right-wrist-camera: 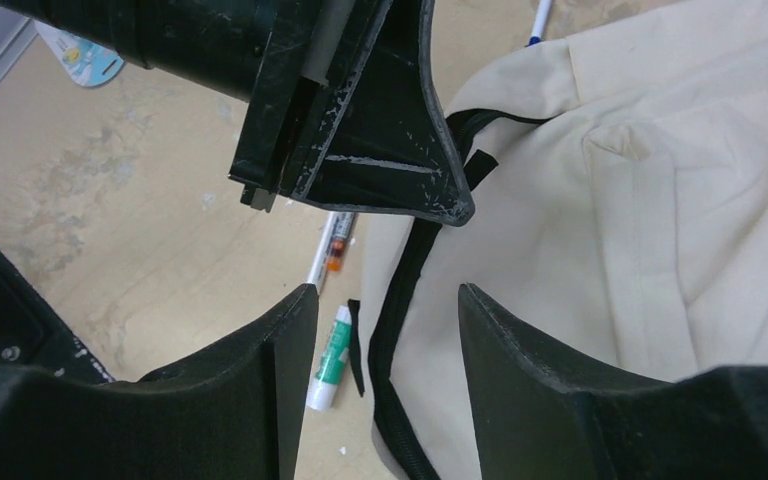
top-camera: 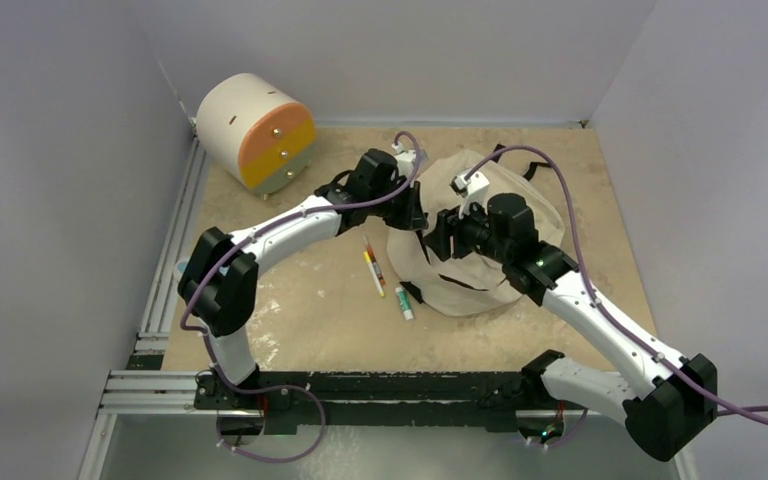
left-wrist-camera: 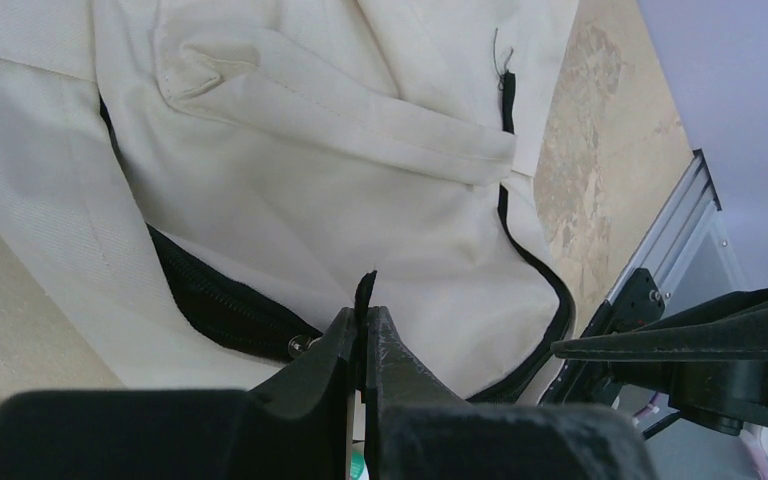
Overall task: Pack the student bag
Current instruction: Zip the student bag at the center of the board.
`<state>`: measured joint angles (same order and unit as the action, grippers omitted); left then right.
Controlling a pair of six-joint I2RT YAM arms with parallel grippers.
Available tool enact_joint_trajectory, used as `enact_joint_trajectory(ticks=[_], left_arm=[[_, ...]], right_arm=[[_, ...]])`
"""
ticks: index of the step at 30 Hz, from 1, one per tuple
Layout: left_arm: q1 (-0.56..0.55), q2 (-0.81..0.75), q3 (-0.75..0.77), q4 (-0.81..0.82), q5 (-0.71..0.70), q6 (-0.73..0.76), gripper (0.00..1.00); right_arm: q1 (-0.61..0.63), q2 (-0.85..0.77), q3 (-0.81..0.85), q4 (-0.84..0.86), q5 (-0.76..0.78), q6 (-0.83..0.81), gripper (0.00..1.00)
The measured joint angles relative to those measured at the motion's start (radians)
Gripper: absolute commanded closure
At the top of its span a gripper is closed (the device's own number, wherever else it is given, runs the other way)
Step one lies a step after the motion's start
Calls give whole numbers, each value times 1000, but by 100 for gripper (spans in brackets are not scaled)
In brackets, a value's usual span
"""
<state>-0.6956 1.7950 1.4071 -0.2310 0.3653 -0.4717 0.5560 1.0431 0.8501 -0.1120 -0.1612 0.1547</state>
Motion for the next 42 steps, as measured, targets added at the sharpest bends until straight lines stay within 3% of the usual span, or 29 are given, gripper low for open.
enact_joint_trajectory(ticks=[10, 21, 24, 29, 31, 34, 42], left_arm=[[31, 0, 11, -23, -13, -24, 100], [34, 0, 31, -30, -14, -26, 100], [34, 0, 31, -34, -14, -27, 100], [34, 0, 31, -33, -14, -34, 100], [37, 0, 31, -33, -13, -34, 100], [47, 2, 41, -41, -13, -34, 100], [137, 61, 114, -51, 11, -41, 100]], right_arm=[[49, 36, -26, 20, 21, 94, 37], [66, 190, -92, 151, 101, 126, 44], [66, 228, -92, 182, 132, 125, 54], [66, 249, -92, 208, 148, 119, 86], [66, 249, -92, 214, 145, 118, 94], [67, 245, -101, 224, 139, 125, 100], [67, 150, -124, 192, 105, 162, 100]])
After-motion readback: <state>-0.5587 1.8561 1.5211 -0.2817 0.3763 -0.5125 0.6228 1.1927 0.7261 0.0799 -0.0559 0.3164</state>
